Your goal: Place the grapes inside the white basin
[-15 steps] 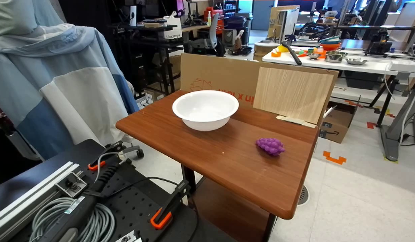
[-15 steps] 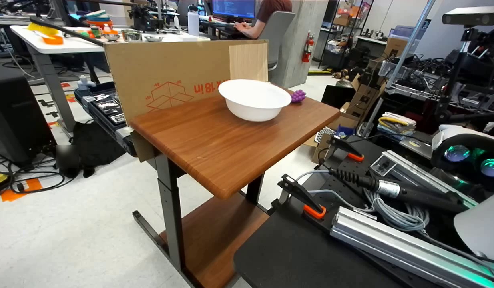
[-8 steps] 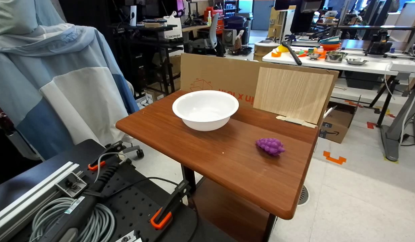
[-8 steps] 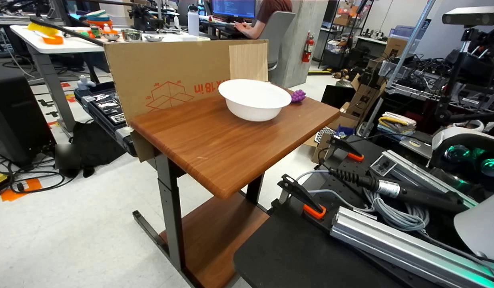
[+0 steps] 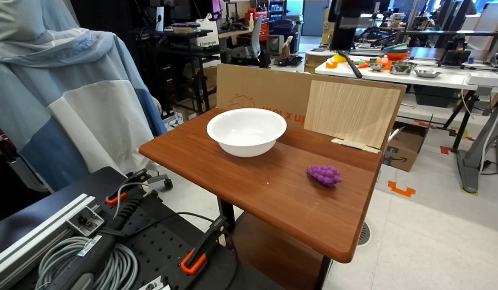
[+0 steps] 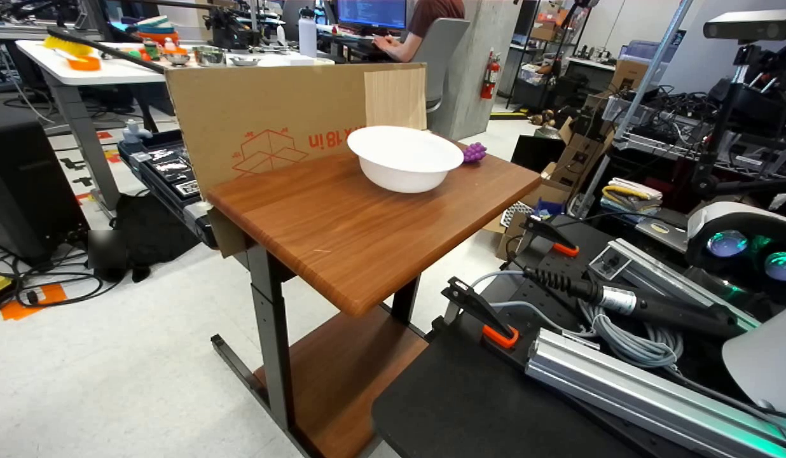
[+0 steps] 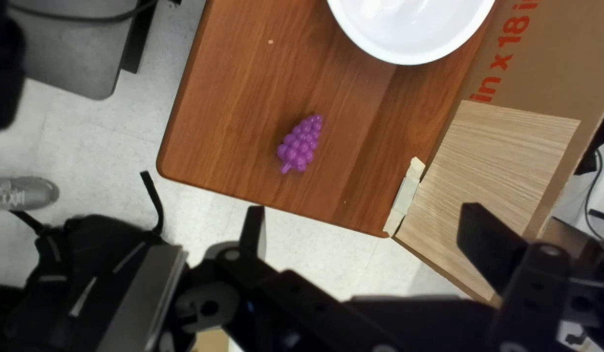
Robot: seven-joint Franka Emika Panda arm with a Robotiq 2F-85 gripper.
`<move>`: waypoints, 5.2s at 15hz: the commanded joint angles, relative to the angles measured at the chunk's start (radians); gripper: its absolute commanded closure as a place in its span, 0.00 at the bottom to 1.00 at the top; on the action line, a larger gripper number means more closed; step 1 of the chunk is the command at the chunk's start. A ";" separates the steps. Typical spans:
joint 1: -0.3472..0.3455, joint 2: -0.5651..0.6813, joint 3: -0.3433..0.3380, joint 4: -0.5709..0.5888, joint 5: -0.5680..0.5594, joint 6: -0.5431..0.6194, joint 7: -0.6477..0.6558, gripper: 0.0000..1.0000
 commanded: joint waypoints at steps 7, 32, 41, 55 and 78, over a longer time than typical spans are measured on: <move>0.024 0.327 0.015 0.151 0.244 0.071 0.366 0.00; 0.057 0.519 0.016 0.195 0.105 0.052 1.038 0.00; 0.061 0.520 -0.003 0.213 -0.016 0.025 0.860 0.00; 0.016 0.733 0.006 0.339 0.071 0.161 0.936 0.35; 0.102 0.367 0.112 0.163 0.224 0.233 0.855 0.88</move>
